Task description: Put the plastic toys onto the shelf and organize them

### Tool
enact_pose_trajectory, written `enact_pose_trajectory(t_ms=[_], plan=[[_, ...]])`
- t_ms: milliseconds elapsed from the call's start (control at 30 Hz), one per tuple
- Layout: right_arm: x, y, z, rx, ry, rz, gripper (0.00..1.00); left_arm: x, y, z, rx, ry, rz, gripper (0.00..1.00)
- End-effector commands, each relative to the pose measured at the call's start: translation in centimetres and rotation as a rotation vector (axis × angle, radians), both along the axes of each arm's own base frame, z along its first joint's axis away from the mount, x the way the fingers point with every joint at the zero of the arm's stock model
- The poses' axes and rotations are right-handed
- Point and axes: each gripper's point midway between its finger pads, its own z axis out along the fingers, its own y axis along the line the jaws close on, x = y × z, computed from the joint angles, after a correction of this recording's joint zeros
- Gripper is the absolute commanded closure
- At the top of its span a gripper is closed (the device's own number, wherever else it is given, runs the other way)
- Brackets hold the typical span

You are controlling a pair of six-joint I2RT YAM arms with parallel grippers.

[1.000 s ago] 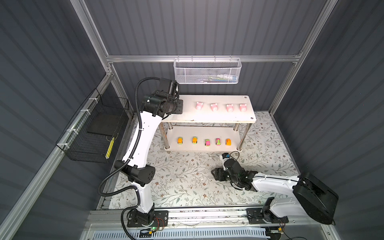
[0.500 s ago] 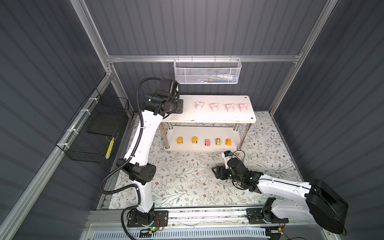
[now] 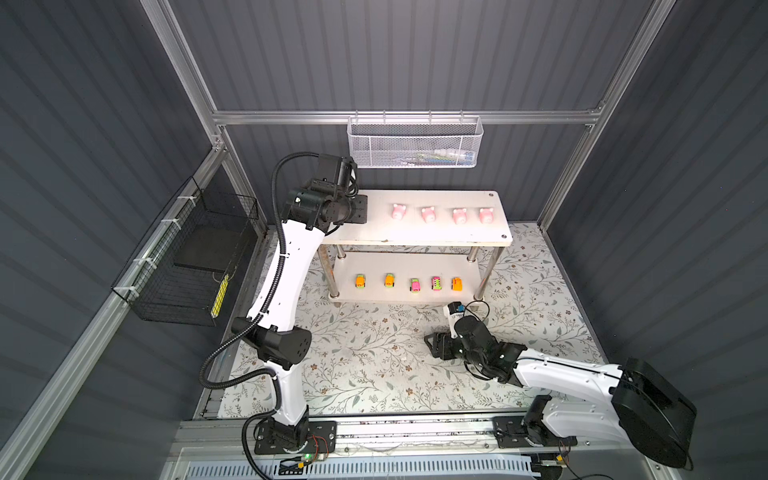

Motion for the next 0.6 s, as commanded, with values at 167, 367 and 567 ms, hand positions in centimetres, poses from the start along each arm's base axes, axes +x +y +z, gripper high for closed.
enact_pose_trajectory(t_ms=[167,367,567], plan=[[0.1,0.2,0.2,-0.009,-0.009,0.007,0.29,-1.7,0.5,5.7,-0.103,-0.147,-0.016,0.44],[0.2,-0.2,0.5,-0.015,-0.024,-0.006,0.29,-3.8,2.1,9.5,-0.123,-0.267,0.014,0.42],[0.4,-1.2,1.2,-0.034,-0.05,-0.042,0.29,-7.2,4.0,11.8,-0.159,-0.353,0.044,0.43]])
